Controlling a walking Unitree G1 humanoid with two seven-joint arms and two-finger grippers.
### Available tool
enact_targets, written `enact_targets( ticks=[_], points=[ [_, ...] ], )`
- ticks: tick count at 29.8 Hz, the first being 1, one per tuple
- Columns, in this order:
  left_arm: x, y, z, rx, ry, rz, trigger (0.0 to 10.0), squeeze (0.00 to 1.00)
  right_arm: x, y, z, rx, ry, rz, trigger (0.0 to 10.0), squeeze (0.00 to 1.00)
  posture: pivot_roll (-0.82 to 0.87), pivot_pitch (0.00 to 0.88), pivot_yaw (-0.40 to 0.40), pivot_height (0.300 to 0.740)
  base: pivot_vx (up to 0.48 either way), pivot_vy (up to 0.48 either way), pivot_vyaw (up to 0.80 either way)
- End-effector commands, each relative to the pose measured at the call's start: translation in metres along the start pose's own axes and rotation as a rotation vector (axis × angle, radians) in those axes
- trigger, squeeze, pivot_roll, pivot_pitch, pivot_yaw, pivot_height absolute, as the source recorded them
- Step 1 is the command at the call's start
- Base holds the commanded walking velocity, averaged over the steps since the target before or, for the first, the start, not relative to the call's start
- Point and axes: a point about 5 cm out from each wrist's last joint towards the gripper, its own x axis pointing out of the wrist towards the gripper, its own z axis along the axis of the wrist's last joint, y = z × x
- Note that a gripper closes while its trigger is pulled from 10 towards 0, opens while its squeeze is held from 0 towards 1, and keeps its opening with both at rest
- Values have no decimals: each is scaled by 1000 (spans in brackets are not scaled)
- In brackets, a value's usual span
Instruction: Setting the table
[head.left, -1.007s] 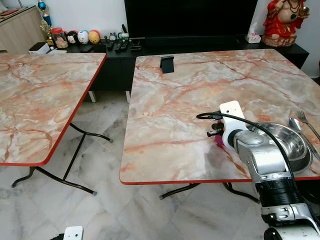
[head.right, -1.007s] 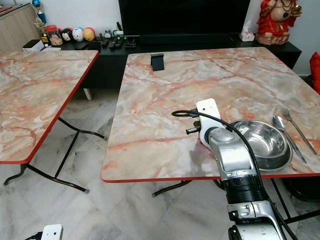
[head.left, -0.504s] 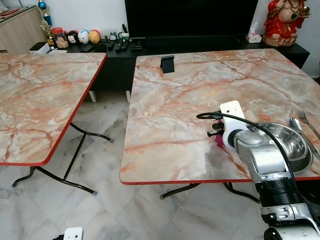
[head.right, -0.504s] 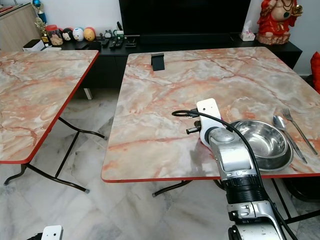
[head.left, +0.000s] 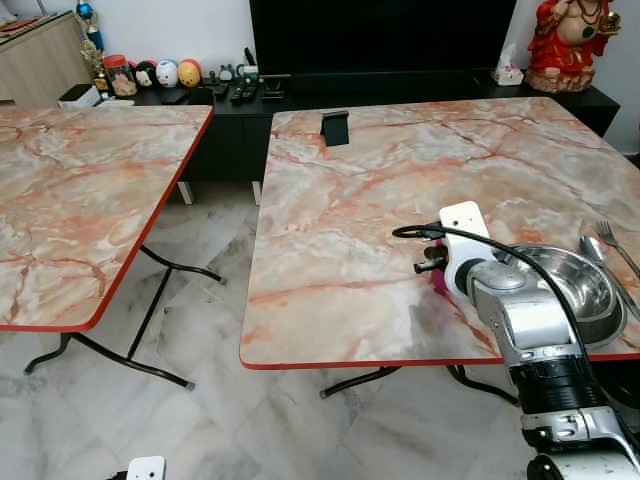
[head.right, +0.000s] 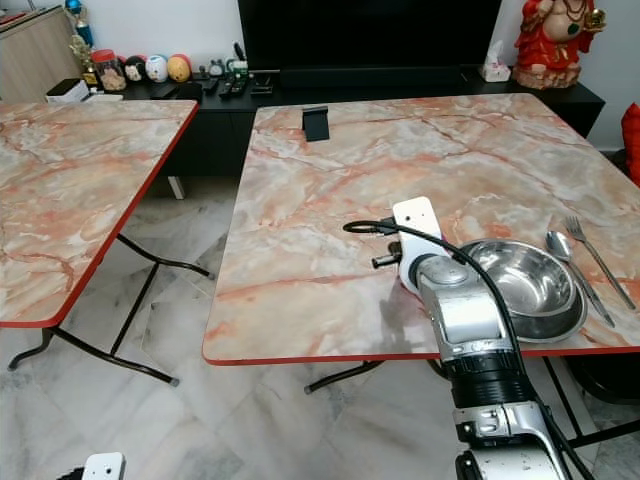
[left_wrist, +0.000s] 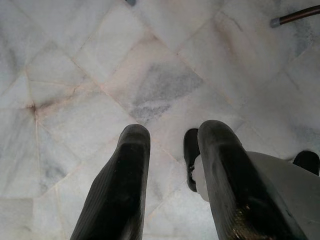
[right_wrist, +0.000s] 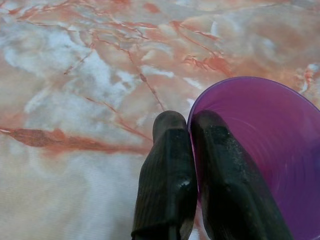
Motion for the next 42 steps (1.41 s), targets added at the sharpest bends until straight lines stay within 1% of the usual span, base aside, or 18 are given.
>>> enact_targets(
  ticks=[1, 2, 3, 4, 5, 6, 12, 13, 17, 22, 27, 33, 38, 42],
  points=[
    [-1, 4, -4, -2, 20, 4, 10000, 0, 1, 3, -2, 1, 1, 4, 10000, 235, -108, 0, 63, 740, 0, 0, 0],
    [-1, 4, -4, -1, 21, 3, 10000, 0, 1, 3, -3, 1, 1, 5, 10000, 251, -108, 0, 63, 740, 0, 0, 0],
    [-1, 3, -4, -1, 21, 3, 10000, 0, 1, 4, -3, 2, 1, 7, 10000, 686, -108, 0, 63, 740, 0, 0, 0],
    [-1, 3, -4, -1, 21, 2, 10000, 0, 1, 4, -3, 3, 1, 8, 10000, 890, -108, 0, 64, 740, 0, 0, 0],
    [-1, 3, -4, -1, 21, 2, 10000, 0, 1, 4, -3, 3, 1, 8, 10000, 890, -108, 0, 64, 740, 0, 0, 0],
    [-1, 3, -4, -1, 20, 2, 10000, 0, 1, 4, -3, 4, 1, 8, 10000, 1000, -108, 0, 64, 740, 0, 0, 0],
    [-1, 2, -3, -1, 15, -2, 10000, 0, 1, 4, -3, 3, 1, 3, 10000, 1000, -108, 0, 65, 740, 0, 0, 0],
    [-1, 2, -3, -1, 14, -2, 10000, 0, 1, 4, -3, 3, 2, -1, 10000, 0, -109, 0, 67, 740, 0, 0, 0],
    [-1, 2, -3, 1, 14, -2, 10000, 0, 1, 3, -3, 0, -3, -9, 10000, 0, -110, 0, 67, 740, 0, 0, 0],
    [-1, 2, -3, 2, 14, -1, 10000, 0, 2, 1, 4, -44, -48, -32, 10000, 0, -107, 0, 67, 740, 0, 0, 0],
    [-1, 3, -2, 1, 15, -2, 10000, 0, 2, 4, 8, -39, -59, -28, 10000, 0, -105, 0, 66, 740, 0, 0, 0],
    [-1, 4, -2, 2, 18, -2, 10000, 0, 4, 7, 3, -54, -39, -7, 10000, 0, -104, 0, 64, 740, 0, 0, 0],
    [-1, 3, -4, 3, 24, -3, 10000, 0, 4, 15, -2, -82, -25, 41, 10000, 0, -99, 0, 61, 740, 0, 0, 0],
    [-1, 2, -5, 1, 27, -3, 10000, 0, 4, 14, -1, -70, -32, 27, 10000, 0, -99, 0, 61, 740, 0, 0, 0]
  ],
)
